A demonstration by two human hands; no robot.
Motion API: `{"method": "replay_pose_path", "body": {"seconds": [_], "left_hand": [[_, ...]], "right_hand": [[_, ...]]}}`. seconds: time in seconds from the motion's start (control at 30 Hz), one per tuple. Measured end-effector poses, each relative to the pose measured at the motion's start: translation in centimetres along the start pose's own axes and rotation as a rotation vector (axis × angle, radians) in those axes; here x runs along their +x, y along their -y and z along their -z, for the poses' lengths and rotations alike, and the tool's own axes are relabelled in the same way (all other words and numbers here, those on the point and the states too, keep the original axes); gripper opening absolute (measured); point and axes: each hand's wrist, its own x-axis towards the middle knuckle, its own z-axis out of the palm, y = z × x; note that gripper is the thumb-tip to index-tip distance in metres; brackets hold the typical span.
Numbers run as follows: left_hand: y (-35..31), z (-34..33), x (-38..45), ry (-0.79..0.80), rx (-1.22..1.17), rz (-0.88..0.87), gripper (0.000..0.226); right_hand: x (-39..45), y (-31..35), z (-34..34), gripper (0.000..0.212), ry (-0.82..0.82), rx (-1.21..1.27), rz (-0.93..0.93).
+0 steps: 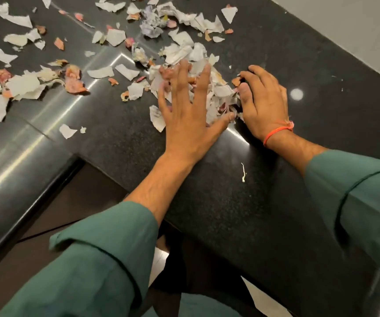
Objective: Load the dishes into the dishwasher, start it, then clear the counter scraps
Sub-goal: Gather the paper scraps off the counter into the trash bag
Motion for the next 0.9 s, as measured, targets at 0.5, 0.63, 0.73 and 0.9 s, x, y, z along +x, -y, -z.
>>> {"method": "replay_pose_path", "body": {"seconds": [0.5, 0.63, 0.73, 0.9], "left_hand": [[-2.7, -0.1, -12.8, 0.527, -0.086, -0.906, 0.056], [-1.4, 0.0, -10.0, 0.542, -0.028, -0.901, 0.061], [-0.1, 0.2, -7.4, 0.524, -0.001, -0.827, 0.064], [0.9, 0.1, -3.8, 0.446, 0.066, -0.581, 0.07]], "right_hand": [[0.2, -0.2, 0.1, 0.049, 0.005, 0.036, 0.002], [0.1, -0.3, 0.1, 0.051, -0.009, 0.103, -0.011], [0.1, -0.6, 0.0, 0.053, -0.034, 0.132, -0.023], [0.1, -0.8, -0.1, 0.055, -0.041, 0.127, -0.013]]}}
